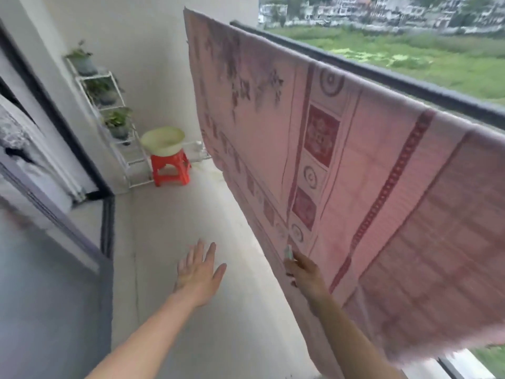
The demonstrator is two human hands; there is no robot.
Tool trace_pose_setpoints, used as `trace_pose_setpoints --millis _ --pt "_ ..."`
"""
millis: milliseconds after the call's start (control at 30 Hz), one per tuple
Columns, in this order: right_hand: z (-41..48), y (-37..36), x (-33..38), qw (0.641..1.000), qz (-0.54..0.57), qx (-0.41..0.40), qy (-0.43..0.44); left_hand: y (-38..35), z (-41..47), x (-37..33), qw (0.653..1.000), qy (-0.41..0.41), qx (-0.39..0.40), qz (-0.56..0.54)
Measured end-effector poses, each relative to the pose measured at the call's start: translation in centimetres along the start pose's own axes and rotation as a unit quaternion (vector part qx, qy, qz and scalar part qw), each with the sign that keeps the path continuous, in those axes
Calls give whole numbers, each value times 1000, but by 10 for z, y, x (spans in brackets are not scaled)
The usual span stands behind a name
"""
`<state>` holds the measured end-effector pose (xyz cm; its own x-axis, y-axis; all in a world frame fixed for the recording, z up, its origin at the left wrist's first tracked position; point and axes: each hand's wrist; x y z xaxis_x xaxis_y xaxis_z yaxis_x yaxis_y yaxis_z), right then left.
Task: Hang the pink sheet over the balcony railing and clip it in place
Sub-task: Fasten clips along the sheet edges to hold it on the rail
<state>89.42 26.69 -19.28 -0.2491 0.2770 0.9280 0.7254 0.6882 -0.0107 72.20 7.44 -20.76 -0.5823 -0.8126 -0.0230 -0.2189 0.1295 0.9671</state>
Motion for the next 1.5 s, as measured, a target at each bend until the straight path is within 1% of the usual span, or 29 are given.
trace_pose_setpoints --millis 133,233,333,433,633,700,767,900,1100,1200,1333,1500 --pt "77 -80 49 997 -74 -13 35 44 70 63 998 34 -47 -10" --pt "122 -135 84 991 -95 -5 94 71 117 100 996 43 -75 -28" --pt "167 -186 109 986 -104 -4 130 85 170 130 994 50 -90 -44" --pt "223 -232 122 987 -95 32 122 92 227 157 993 64 -87 -46" --pt "383 -324 142 989 -79 48 119 118 382 215 993 84 -79 -32" --pt "439 -351 164 991 -61 50 106 139 437 233 991 102 -77 -31" --pt "489 -379 191 993 -45 42 97 166 487 250 991 103 -83 -25" --pt "581 -438 254 993 -33 48 107 218 580 284 988 111 -110 -12" --pt "699 -515 305 989 -57 70 114 236 707 341 986 126 -104 -39" --pt "767 -554 312 990 -67 59 111 237 784 372 987 119 -90 -59" --pt "864 -617 332 992 -65 21 109 252 907 420 988 99 -88 -79" --pt "965 -693 396 990 -67 -23 120 308 1049 475 992 52 -66 -96"
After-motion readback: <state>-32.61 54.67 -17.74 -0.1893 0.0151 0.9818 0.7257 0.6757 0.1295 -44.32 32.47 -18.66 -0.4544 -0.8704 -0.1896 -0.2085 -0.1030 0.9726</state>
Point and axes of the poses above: each hand's wrist, its own z-axis towards the middle knuckle, its own y-axis out of the back of the hand, x = y × z, and after that the axes turned 10 degrees about z, right-handed
